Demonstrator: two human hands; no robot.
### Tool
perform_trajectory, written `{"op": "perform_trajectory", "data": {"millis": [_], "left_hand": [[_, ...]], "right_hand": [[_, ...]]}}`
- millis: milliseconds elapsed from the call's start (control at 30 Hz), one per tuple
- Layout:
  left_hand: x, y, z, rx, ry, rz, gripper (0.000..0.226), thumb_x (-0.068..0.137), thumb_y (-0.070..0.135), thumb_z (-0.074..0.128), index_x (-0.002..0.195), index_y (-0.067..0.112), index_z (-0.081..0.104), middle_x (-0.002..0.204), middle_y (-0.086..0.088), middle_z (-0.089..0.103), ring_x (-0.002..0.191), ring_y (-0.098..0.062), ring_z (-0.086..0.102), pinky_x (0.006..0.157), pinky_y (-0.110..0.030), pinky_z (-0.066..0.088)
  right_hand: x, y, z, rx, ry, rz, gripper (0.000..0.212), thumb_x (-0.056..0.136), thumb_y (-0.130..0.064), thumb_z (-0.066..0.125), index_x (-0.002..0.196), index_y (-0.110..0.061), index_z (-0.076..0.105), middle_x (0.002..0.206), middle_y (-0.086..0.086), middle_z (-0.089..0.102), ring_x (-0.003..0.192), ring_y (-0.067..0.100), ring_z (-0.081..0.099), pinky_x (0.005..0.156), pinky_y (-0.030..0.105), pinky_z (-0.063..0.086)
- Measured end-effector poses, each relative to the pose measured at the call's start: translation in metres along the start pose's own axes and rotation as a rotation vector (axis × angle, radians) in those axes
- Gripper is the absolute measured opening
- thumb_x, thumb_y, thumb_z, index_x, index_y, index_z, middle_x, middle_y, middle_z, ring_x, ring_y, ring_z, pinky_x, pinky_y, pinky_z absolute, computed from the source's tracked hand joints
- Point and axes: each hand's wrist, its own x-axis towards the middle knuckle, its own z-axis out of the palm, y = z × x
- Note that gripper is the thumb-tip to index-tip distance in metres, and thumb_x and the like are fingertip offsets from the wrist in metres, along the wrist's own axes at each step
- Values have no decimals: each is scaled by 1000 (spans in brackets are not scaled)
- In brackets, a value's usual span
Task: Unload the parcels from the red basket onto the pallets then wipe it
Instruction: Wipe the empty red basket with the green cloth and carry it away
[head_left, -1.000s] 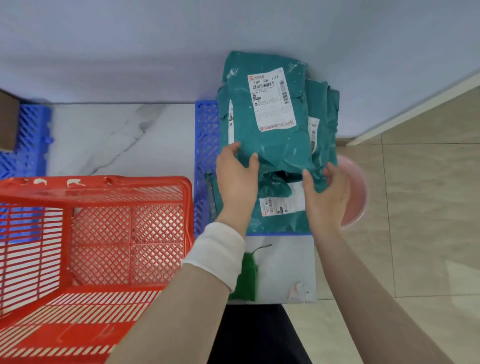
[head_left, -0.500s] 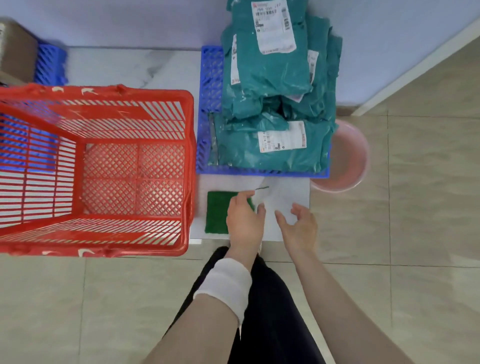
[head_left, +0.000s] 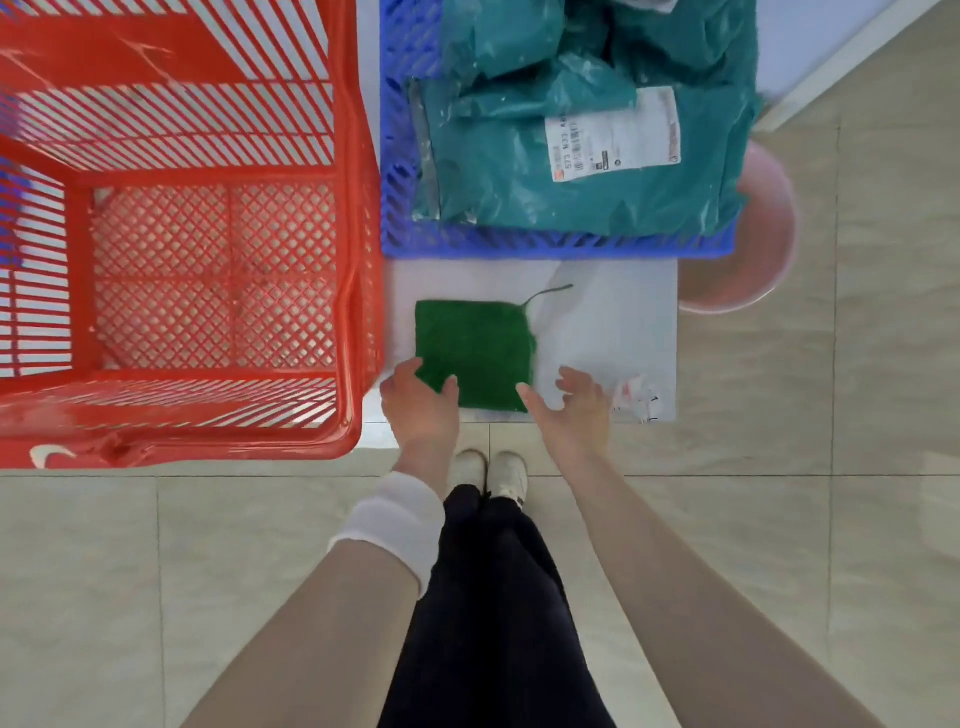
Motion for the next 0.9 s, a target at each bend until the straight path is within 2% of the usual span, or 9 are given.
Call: {"op": "perform_trajectory", "data": {"millis": [100,167,267,367,433,500,700,833,900], "left_hand": [[27,-6,19,10,104,21,30,83,20,65,109,8,59,110,-11,64,103,-30,59,89,-32,45],[36,-10,28,-72,104,1,37,83,21,65,115,8,50,113,-9,62,102,-26,59,87,-33,48],[42,-11,35,-210,43,-7,41,85,23,62,118,9,41,112,-3,60,89,-17,56,76,-27,44],[37,-9,31,-205,-64,65,33,87,27,60,111,6,52,105,-6,62,91,-20,58,79,-29,47],[22,-5,21,-268,-120,93,26,87,26,59,103,6,58,98,-6,64,94,-24,61,85,-36,50],[-1,2,6,-350,-148,105,20,87,24,59,99,8,60,97,-6,64,92,-23,61,86,-38,50],[-105,32,-55,-533,-323,187,19,88,17,59,104,7,59,99,-7,64,92,-19,60,88,-39,51],[-154,48,-100,-650,-401,194,19,89,24,58,101,10,58,102,-10,65,100,-28,62,90,-42,51],[-167,54,-124,-718,-412,194,16,89,26,58,99,13,57,96,-6,65,96,-25,64,87,-40,52]], "right_hand": [[30,-5,30,-88,76,-93,60,81,-40,65,127,-7,44,125,14,48,116,28,44,93,33,36],[40,-10,47,-90,129,-87,58,81,-36,67,124,-5,44,123,15,49,112,28,46,87,30,36],[47,-18,60,40,129,-29,59,79,-32,70,124,-7,41,122,11,54,108,25,54,79,27,40],[49,-24,49,136,-14,47,47,81,-27,68,119,-6,49,117,9,62,104,24,60,82,27,47],[39,-25,30,329,-160,99,27,83,-20,66,107,-9,60,111,11,66,94,22,64,84,31,52],[19,-23,5,528,-252,153,20,84,-16,64,104,-11,62,107,11,68,87,19,66,77,32,55],[-65,-25,-81,849,-383,194,28,88,-14,56,116,-10,59,111,8,69,103,24,65,81,37,55],[-124,-44,-119,919,-460,135,53,76,-36,65,121,-10,57,117,9,67,106,24,64,79,36,56],[-146,-60,-126,955,-471,97,56,74,-39,63,121,-9,57,118,10,66,106,25,64,78,36,57]]}}
